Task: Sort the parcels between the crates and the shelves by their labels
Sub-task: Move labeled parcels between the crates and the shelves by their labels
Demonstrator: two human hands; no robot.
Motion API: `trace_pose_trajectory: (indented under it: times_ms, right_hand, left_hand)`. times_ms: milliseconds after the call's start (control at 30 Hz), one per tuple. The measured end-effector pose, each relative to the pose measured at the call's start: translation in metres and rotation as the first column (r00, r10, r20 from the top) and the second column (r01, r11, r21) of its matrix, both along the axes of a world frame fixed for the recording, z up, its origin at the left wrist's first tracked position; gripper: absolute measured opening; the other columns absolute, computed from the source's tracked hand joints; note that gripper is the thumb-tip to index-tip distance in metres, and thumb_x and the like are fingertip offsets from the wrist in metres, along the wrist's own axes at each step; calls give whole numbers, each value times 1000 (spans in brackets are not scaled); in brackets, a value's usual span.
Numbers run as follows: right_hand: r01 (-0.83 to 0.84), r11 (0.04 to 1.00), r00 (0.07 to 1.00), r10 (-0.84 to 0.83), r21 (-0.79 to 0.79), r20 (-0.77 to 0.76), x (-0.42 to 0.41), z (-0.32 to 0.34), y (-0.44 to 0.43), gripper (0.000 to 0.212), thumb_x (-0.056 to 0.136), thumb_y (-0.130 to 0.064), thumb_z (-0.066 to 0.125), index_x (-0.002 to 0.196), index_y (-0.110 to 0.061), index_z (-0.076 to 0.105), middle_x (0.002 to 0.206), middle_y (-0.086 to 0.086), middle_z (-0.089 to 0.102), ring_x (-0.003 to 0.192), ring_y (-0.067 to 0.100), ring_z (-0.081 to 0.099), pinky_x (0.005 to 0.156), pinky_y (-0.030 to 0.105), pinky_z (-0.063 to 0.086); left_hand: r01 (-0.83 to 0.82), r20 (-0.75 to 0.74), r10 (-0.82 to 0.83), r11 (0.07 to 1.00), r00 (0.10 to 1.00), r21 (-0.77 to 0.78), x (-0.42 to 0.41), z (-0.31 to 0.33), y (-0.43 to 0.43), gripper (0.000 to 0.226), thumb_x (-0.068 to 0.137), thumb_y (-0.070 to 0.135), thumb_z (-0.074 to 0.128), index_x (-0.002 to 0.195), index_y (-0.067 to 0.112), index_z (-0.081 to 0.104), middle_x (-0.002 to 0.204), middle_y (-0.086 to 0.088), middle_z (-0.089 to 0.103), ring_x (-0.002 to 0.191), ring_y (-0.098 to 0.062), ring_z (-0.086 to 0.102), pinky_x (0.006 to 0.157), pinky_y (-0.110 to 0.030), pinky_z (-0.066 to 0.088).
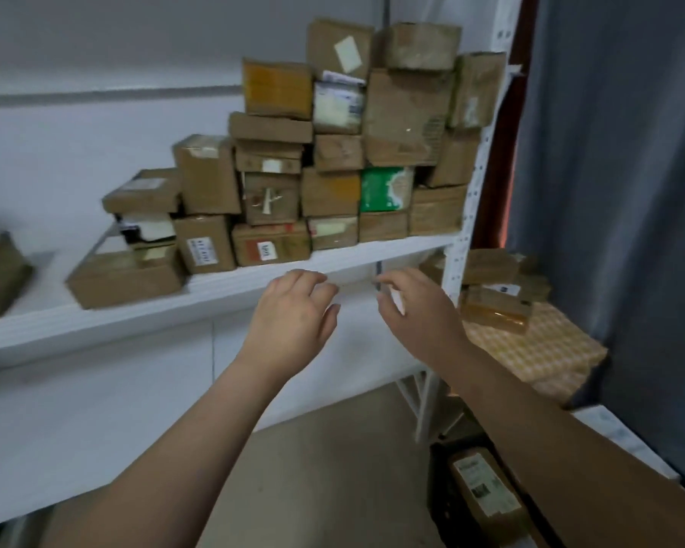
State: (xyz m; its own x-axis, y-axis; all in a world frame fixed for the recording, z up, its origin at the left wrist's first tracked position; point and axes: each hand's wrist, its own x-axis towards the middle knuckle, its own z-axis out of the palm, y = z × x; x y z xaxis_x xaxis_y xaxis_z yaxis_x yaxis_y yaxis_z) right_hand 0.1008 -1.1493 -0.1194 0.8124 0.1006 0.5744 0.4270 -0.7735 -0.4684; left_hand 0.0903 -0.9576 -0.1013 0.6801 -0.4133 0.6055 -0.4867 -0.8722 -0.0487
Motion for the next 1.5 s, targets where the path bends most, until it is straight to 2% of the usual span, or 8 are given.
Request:
trace_pose_trajectory:
  times_ms: [433,633,800,933,1067,1167,1300,1500]
  right_hand:
    - [-199,980,980,199,-2,30,63,6,206,25,92,-21,57,115,-17,63,115,-3,61,107,14,54,81,26,42]
    - [-164,986,982,166,-30,87,110,23,304,30,89,-16,59,119,-12,62,122,3,57,113,21,50,90,29,40]
    - [-64,990,997,57,126,57,143,42,340,34,89,-21,60,123,-16,58,126,1,54,116,21,50,96,36,44]
    - [14,983,1000,-18,184,18,154,46,349,40,88,-20,64,127,-15,56,127,4,52,116,25,49,96,38,44]
    - [97,977,944,-30,-189,329,156,47,356,48,78,-15,75,124,-9,62,125,12,59,119,32,54,95,48,47]
    - [80,963,892,46,-258,450,163,53,362,47,74,-12,77,120,-9,65,115,8,67,107,28,62,92,44,50]
    - [-1,950,844,169,-314,509,171,56,370,45,76,-8,73,120,-11,66,119,5,67,111,26,61,88,38,53]
    - [-178,973,807,231,-149,543,173,52,383,40,79,14,63,116,-1,64,128,11,61,132,23,43,115,26,26]
  left_hand:
    - [-289,-21,289,957,957,-30,35,2,216,32,75,16,76,104,5,67,108,-18,64,90,-38,61,73,-44,51]
    - [-270,38,271,963,962,-9,109,24,302,61,73,16,74,130,7,53,134,-24,48,110,-42,53,88,-47,47]
    - [-235,45,231,963,972,132,178,51,324,72,90,29,60,149,22,20,156,-10,19,141,-30,20,113,-39,21]
    - [-193,23,192,964,981,182,199,61,323,51,93,22,52,141,20,36,141,-5,44,129,-25,39,103,-36,33]
    - [-52,152,36,993,988,102,184,63,340,40,86,13,63,125,12,57,112,-10,61,103,-32,55,80,-41,46]
    - [24,332,-40,998,942,52,173,50,356,38,75,7,75,112,7,66,95,-13,64,85,-34,58,69,-40,51]
    - [68,449,-83,996,889,49,162,42,375,31,84,11,59,114,9,67,91,-13,63,84,-30,52,71,-37,45]
    - [-106,340,122,992,932,-66,151,45,426,36,80,15,68,115,8,64,111,-14,64,101,-31,55,88,-41,36]
